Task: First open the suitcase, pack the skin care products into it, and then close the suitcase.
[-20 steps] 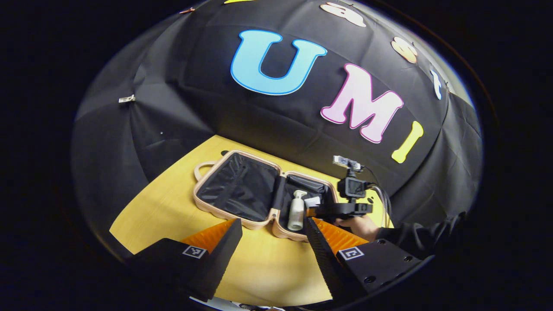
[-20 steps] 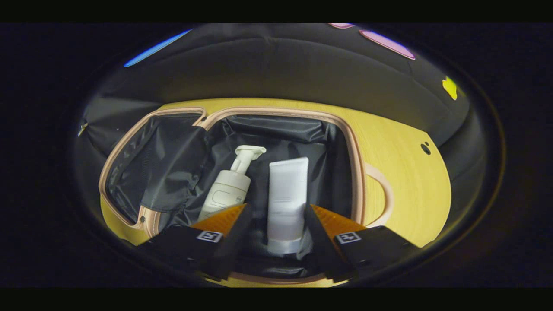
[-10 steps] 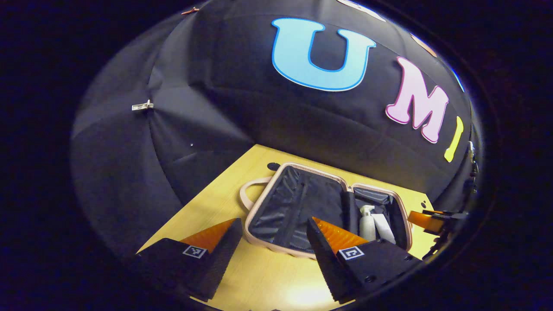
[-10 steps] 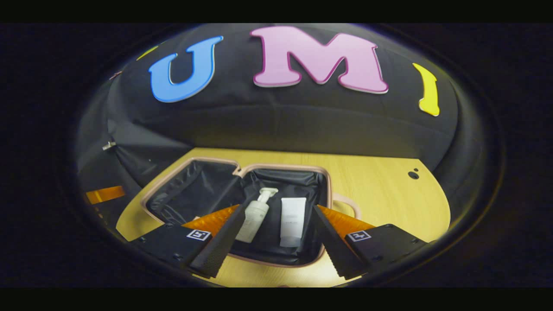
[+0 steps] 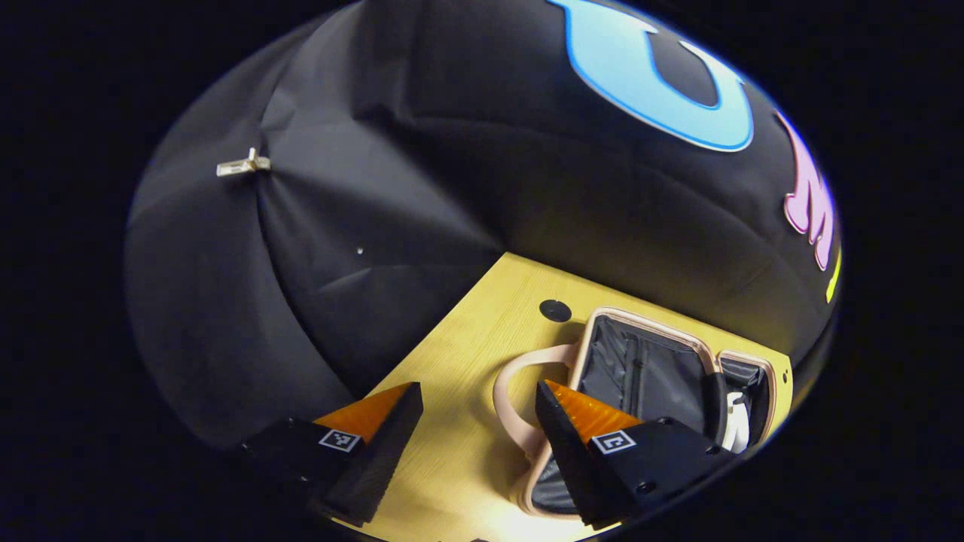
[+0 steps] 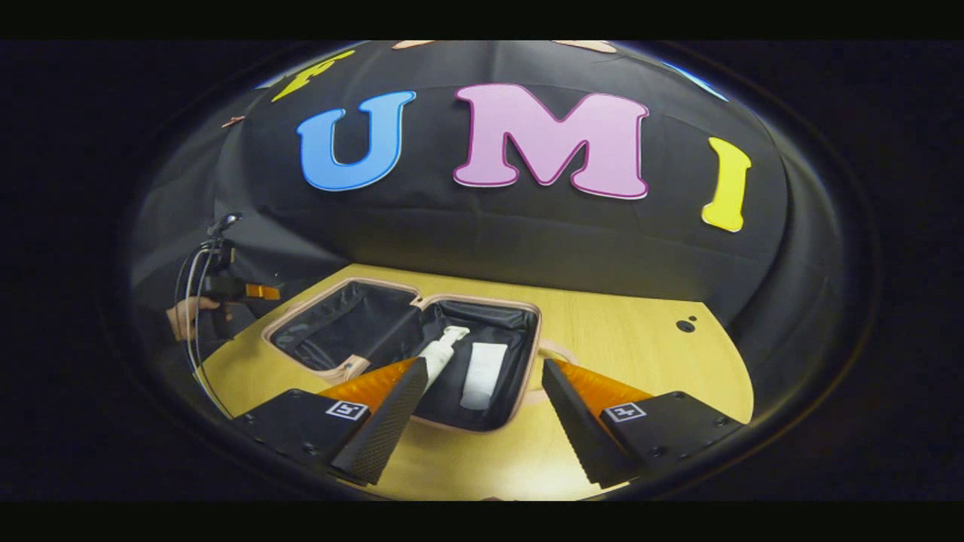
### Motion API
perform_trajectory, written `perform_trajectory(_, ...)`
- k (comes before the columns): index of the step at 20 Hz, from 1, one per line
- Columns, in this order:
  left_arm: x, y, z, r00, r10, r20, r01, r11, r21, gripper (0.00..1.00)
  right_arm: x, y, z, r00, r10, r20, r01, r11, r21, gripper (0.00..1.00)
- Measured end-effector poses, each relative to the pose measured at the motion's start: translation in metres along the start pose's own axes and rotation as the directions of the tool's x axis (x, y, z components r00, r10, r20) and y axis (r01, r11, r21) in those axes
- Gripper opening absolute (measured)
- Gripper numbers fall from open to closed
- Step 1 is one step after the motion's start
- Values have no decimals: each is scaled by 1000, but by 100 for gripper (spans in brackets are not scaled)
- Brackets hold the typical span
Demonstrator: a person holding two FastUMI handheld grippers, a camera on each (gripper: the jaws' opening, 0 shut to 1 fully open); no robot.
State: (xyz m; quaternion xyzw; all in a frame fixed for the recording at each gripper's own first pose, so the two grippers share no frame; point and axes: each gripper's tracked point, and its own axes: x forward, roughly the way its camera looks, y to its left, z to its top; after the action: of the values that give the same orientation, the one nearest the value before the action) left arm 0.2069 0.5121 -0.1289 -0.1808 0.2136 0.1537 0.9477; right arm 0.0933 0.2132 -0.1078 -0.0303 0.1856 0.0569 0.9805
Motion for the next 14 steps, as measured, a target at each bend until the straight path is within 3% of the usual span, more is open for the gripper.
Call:
perform_trajectory(5, 47, -10, -18, 989, -59, -136, 60, 998, 4, 95, -32, -21, -32, 996, -27, -84, 26, 1000, -13, 97)
perform_trajectory(8, 65, -13, -37, 972, -29, -232, 33, 999, 14, 95, -45, -30, -45, 992, -38, -122, 40, 999, 12, 97)
perform_trajectory(14, 79, -12, -54, 947, 4, -322, 0, 1000, 12, 69, -44, -47, -49, 989, -60, -133, 65, 997, 37, 97)
